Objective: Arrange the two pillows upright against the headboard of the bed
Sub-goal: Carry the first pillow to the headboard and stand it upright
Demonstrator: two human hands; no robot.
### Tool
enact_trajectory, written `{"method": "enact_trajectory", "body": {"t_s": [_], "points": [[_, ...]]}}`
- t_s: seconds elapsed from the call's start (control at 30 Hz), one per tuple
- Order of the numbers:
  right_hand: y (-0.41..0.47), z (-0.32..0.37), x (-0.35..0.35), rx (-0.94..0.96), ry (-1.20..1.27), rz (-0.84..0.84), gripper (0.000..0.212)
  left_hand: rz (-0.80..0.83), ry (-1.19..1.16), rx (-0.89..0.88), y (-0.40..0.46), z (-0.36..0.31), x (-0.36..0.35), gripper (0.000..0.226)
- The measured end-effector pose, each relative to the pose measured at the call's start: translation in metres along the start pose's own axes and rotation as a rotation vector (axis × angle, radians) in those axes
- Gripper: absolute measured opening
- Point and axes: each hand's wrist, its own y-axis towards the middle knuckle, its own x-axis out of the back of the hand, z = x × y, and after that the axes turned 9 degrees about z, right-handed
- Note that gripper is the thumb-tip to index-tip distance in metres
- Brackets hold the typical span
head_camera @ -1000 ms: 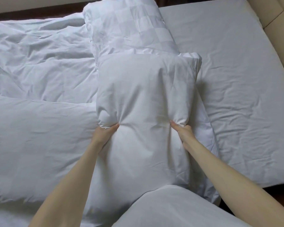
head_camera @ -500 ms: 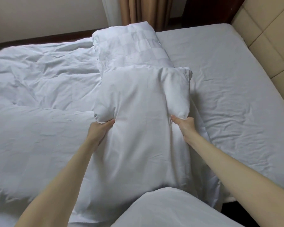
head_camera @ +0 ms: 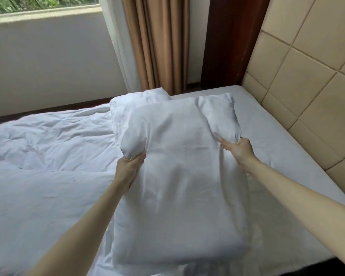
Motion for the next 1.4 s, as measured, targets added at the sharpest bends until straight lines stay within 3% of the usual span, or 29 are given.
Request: {"method": "enact_trajectory", "body": {"t_s": [0.3,0.6,1.07,1.33,1.4], "points": [[0.013,0.003,0.166,0.12,-0.243,0.005,0.047,-0.034,-0.064,-0.039,-0.038,0.009,-0.151,0.024],[0.048,-0.014,0.287,0.16,-0.265,0.099,0.054,-0.054,-0.095,-0.025,-0.065,0.024,-0.268,0.028],[0.092,0.011,0.283,0.224,-0.26,0.026,0.059,-0.013,-0.108,-0.098,-0.001,-0.008,-0.282,0.003],[0.139,0.062,0.25,0.221,-0.43,-0.049,0.041,0.018,-0.099,-0.062,0.087,-0.029,-0.264,0.014],[0.152,0.074,0.252,0.241,-0.461,-0.061,0.046,0.021,-0.093,-0.046,0.107,-0.035,-0.269,0.015]]}}
